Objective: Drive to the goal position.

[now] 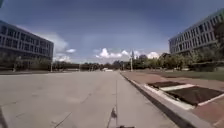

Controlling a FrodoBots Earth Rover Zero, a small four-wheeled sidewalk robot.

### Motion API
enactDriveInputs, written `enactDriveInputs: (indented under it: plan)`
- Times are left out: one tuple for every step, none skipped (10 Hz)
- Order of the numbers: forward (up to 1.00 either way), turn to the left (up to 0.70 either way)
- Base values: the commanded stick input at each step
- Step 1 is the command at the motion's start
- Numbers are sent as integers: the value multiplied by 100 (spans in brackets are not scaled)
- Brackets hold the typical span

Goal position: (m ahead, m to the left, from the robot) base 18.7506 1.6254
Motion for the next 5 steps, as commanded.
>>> enactDriveInputs:
  plan:
    - [70,0]
    - [70,0]
    - [70,0]
    - [70,0]
    - [70,0]
